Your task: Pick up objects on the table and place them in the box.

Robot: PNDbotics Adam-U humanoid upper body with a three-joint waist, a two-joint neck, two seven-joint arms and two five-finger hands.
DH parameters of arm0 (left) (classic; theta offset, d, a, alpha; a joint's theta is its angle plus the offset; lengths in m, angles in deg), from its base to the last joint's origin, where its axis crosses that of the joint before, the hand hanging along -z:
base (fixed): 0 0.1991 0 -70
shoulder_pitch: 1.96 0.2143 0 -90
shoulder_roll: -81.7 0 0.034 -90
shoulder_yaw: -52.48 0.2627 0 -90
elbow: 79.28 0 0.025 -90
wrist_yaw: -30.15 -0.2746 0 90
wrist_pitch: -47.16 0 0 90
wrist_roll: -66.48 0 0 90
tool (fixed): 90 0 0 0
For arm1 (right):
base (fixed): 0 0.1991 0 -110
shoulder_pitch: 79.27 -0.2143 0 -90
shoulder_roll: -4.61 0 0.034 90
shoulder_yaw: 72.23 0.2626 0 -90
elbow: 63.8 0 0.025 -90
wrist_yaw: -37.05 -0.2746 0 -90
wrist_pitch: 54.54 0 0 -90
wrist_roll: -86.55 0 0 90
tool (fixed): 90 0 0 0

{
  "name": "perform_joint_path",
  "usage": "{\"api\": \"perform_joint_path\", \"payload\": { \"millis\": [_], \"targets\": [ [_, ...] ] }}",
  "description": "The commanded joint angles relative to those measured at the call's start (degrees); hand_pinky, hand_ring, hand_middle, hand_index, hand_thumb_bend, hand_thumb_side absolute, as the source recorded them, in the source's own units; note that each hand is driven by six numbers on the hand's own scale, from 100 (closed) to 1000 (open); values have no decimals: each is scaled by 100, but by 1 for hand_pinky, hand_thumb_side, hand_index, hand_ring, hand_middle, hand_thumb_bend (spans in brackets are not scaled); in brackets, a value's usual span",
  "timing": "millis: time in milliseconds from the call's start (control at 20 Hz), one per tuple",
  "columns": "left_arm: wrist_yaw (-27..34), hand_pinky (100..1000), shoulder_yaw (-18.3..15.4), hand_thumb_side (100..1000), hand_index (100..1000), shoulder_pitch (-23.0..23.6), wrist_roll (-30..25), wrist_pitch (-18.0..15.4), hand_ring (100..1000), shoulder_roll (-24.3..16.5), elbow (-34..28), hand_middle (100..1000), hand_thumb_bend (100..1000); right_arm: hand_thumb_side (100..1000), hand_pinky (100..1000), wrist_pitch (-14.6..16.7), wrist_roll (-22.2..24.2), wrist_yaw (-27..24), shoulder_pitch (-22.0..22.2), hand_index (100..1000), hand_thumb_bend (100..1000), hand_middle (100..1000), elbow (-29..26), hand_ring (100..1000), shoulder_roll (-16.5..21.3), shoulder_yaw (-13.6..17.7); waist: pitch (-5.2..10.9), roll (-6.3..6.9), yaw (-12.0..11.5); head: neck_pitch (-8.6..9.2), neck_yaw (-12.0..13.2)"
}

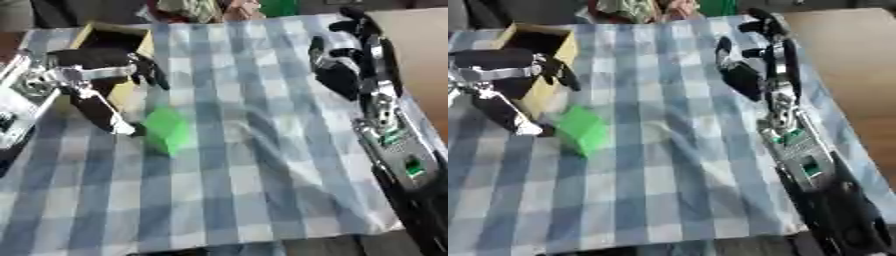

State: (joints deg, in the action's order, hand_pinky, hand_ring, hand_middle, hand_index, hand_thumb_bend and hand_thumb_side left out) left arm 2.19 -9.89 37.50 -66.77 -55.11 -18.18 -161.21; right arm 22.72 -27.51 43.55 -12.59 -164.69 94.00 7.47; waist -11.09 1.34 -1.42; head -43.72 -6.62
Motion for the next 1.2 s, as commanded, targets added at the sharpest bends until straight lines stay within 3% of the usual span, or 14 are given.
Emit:
{"api": "perform_joint_path", "payload": {
  "millis": [50,1200],
  "targets": [
    [-172,766,-47,121,846,-156,-155,-103,781,3,35,773,524,102,659,16,16,-9,-60,895,170,692,-47,929,86,6,112,5,9,-19,-13],
    [-1127,780,-104,127,856,-193,-65,-505,793,625,959,781,532,104,659,34,46,-15,-75,895,171,690,-32,931,44,-21,109,3,66,1,-25]
  ]
}}
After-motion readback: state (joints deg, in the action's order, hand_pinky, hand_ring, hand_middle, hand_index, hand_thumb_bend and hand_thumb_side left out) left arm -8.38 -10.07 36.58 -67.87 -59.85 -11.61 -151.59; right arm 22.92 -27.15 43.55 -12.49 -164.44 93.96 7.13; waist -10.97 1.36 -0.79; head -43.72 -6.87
